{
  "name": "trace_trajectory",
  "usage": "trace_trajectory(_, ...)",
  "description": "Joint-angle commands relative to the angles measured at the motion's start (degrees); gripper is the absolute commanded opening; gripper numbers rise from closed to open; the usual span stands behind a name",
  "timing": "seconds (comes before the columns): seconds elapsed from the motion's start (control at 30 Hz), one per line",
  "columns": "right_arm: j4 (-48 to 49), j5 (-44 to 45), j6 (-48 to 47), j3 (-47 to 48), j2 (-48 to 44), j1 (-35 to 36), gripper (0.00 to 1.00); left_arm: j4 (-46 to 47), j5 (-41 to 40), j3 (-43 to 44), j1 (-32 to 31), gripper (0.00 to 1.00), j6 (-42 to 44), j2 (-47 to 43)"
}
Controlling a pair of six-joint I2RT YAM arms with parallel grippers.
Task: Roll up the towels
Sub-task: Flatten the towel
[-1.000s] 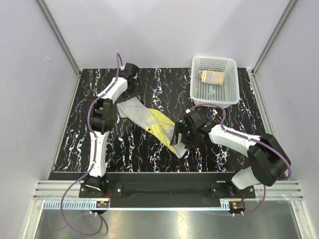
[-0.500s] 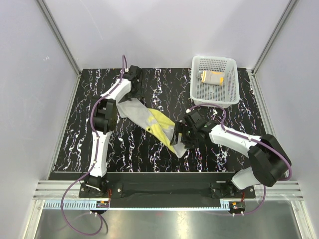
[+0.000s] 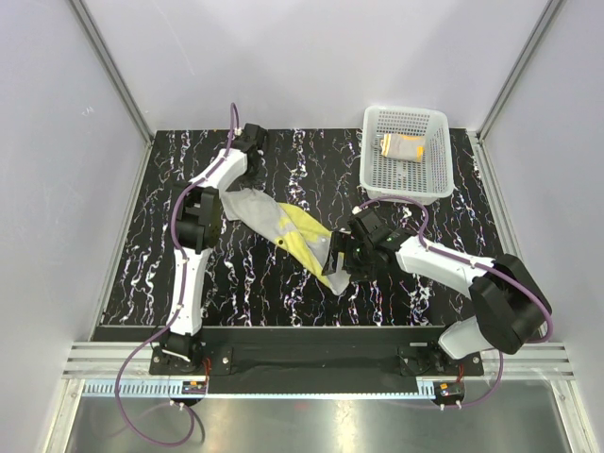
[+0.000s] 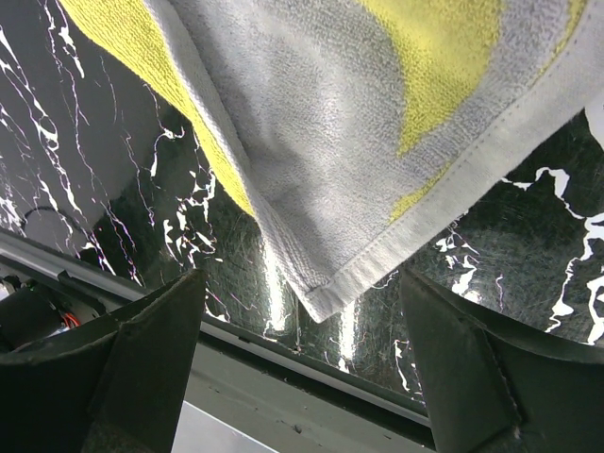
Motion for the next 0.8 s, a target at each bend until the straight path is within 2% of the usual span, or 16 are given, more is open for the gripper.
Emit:
trace_trajectory(0.0, 0.20, 1.56, 0.11, 1.80, 0.32, 0.87, 0.90, 0.09, 0.28, 0.52, 0.04, 0.14, 0.14, 1.67)
trace_trajectory(0.23, -1.29, 4.81, -1.83, 5.49, 5.32, 4.65, 0.89, 2.73, 0.54, -2.73, 0.13, 0.13, -0.04, -0.45)
trace_trajectory(0.43, -1.03, 6.22, -1.65, 7.16, 10.07, 7.20, 0.77, 2.91, 0.98, -3.08, 0.13, 0.13, 0.14, -0.09)
trace_trajectory(0.53, -0.94, 6.48, -1.65, 7.51, 11.66, 7.73, 0.58, 2.99, 1.07, -3.17, 0.04, 0.13, 0.14, -0.18)
trace_trajectory(0.57, -1.03, 6.83, -1.57, 7.60, 11.75, 7.90, 0.47, 2.99, 1.07, -3.26, 0.04, 0.13, 0.14, -0.36)
trace_trajectory(0.67, -2.17, 8.59, -1.39, 7.95, 11.57, 8.52, 0.36, 2.82, 1.16, -3.35, 0.04, 0.13, 0.31, -0.62)
trace_trajectory(0.7, -2.52, 9.46, -1.39, 8.04, 11.31, 8.61, 0.27, 2.64, 1.07, -3.26, 0.04, 0.13, 0.40, -0.80)
trace_trajectory(0.77, -3.75, 9.74, -1.39, 8.48, 10.43, 8.78, 0.20, 1.77, 0.03, -3.08, 0.13, 0.12, 0.58, -1.93)
